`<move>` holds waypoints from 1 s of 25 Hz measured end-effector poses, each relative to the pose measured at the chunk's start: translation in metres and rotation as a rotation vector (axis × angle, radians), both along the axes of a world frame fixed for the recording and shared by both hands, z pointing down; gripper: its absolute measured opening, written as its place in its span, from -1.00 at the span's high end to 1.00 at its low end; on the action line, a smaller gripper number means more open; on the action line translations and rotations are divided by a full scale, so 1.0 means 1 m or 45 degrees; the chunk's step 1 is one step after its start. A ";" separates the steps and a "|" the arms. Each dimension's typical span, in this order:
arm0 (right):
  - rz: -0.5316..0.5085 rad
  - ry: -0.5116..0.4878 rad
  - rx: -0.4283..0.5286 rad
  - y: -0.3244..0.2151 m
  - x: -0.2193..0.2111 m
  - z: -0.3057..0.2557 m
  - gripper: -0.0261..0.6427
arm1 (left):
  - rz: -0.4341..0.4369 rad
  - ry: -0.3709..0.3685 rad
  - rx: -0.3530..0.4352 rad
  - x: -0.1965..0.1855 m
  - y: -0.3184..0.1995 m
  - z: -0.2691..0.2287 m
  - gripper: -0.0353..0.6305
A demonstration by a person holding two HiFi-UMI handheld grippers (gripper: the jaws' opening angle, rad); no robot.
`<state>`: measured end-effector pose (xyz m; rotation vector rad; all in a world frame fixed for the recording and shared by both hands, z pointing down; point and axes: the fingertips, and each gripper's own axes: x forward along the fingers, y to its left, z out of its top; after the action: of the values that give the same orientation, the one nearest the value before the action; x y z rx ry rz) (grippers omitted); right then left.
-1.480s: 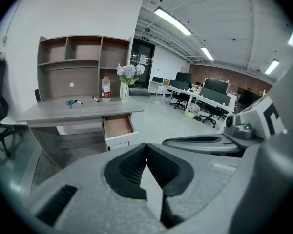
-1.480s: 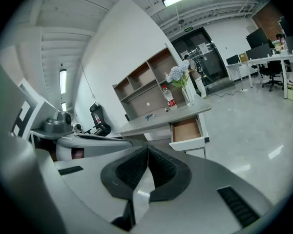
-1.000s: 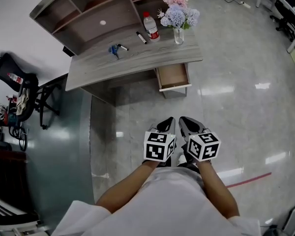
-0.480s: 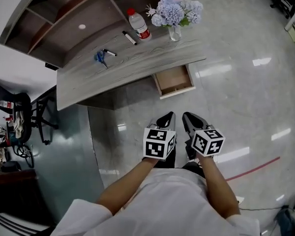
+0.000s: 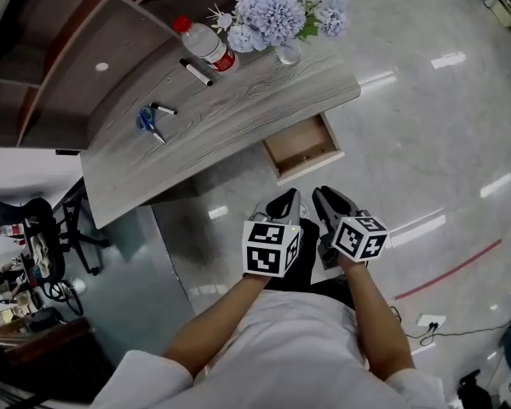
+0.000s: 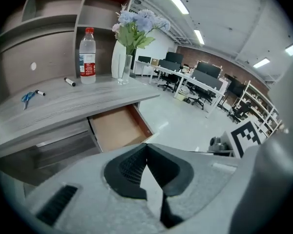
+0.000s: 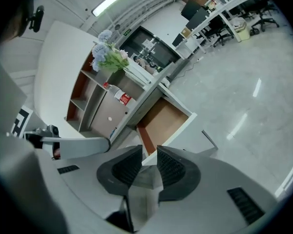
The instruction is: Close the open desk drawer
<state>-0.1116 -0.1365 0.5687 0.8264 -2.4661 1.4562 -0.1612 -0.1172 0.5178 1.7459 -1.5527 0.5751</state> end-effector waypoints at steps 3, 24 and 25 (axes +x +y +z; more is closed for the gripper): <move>0.064 -0.042 -0.051 -0.013 -0.008 0.014 0.70 | 0.048 -0.005 -0.024 -0.006 -0.010 0.010 0.88; 0.466 -0.205 -0.331 -0.052 -0.033 0.083 0.47 | 0.329 -0.033 -0.074 -0.031 -0.050 0.037 0.88; 0.485 -0.216 -0.349 -0.052 -0.031 0.083 0.49 | 0.338 -0.035 -0.073 -0.032 -0.051 0.037 0.88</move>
<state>-0.1429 -0.1882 0.6520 1.2018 -2.2264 2.0129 -0.1932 -0.1683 0.5547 1.9205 -1.3176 0.7685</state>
